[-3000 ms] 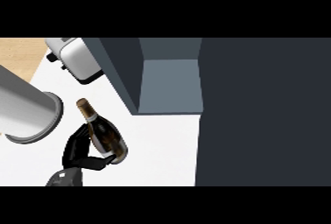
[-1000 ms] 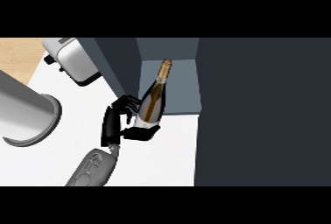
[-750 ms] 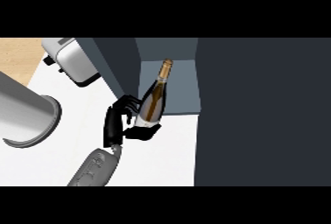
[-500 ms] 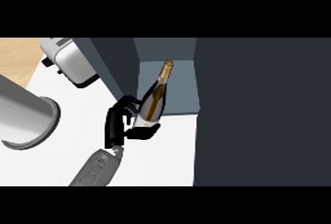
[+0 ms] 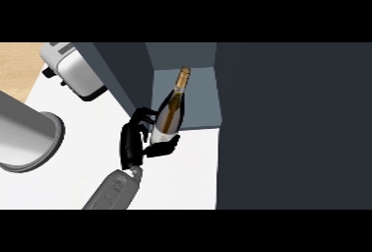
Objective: Pick up the wine, place it into the cabinet and close the cabinet
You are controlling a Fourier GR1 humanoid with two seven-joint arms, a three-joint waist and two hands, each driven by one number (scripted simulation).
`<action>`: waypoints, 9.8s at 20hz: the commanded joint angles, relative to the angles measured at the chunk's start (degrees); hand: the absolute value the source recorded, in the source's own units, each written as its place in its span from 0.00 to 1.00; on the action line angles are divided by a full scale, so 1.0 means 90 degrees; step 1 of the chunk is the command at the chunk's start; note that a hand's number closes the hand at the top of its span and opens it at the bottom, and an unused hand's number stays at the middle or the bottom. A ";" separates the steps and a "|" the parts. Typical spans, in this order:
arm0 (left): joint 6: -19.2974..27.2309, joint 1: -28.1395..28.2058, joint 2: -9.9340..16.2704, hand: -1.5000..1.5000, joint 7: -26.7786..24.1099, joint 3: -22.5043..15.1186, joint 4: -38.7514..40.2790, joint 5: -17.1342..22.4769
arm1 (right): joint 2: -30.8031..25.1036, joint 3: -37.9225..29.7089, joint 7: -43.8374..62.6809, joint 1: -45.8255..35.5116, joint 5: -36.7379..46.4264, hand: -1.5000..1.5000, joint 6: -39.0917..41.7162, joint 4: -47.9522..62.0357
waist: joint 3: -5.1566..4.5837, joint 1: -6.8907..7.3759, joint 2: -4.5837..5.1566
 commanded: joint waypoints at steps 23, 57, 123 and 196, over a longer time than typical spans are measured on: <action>-0.0187 -0.4044 -0.0457 1.00 -0.0776 0.0740 0.4527 0.0377 | -0.0194 -0.0208 0.0187 0.0151 -0.0738 0.00 0.0118 -0.0440 | -0.0119 -0.0325 0.0297; 0.0766 -0.5198 -0.0457 0.00 0.0670 -0.0333 0.6466 0.0270 | -0.0313 -0.0152 -0.0074 0.0381 -0.0971 0.00 0.0509 -0.0350 | -0.0112 -0.0579 0.0334; -0.0310 0.1246 0.1493 0.00 -0.1646 -0.1597 -0.4101 0.3005 | -0.0693 0.0183 0.0352 0.0769 -0.0338 0.00 -0.0587 -0.1304 | -0.0109 0.0400 0.0060; -0.5881 0.4639 0.2855 1.00 -0.2152 0.2202 -0.5747 0.4598 | 0.0909 0.1966 0.0970 -0.7894 -0.1730 1.00 -0.2940 0.5799 | -0.0104 0.0509 0.0117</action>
